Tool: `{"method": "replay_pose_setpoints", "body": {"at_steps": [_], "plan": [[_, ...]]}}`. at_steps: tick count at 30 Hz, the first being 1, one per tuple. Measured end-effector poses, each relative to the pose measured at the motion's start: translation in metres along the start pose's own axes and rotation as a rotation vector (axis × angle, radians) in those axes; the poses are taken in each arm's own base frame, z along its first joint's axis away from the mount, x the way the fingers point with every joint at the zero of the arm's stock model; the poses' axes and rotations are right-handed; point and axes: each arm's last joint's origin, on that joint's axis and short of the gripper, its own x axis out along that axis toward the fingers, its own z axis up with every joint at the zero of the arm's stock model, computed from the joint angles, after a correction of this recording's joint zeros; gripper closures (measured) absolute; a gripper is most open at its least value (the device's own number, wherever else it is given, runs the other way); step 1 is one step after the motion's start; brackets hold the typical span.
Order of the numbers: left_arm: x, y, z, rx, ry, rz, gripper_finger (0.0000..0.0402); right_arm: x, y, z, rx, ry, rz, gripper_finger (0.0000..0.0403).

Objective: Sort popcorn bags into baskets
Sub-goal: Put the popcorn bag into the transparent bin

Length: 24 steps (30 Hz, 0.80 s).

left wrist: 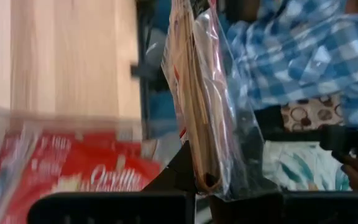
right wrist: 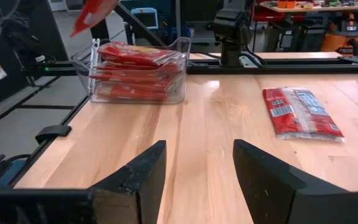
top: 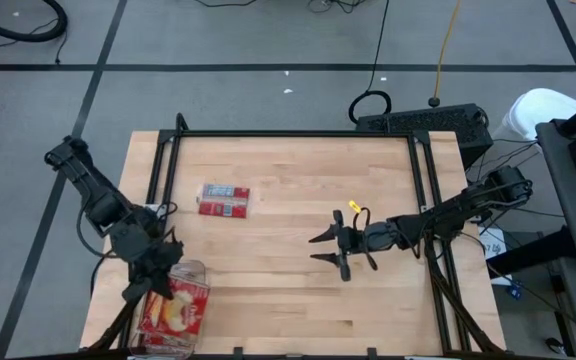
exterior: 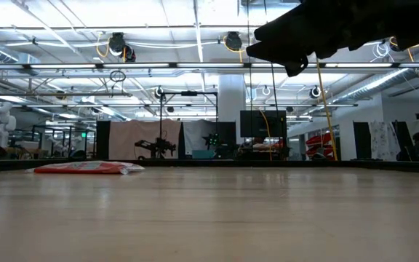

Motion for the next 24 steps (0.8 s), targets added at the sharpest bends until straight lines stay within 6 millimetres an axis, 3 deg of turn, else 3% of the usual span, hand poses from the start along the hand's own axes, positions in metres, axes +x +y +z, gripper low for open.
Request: {"method": "replay_pose_setpoints", "body": {"at_steps": [18, 24], "plan": [[-0.005, 0.002, -0.02, -0.152, 0.017, 0.109, 0.0382, 0.0, 0.001, -0.002, -0.025, 0.016, 0.005, 0.0222], [0.002, 0.019, -0.035, -0.223, 0.018, 0.108, 0.0382, 0.0, 0.001, -0.003, -0.026, 0.029, 0.004, 0.0222]]}}
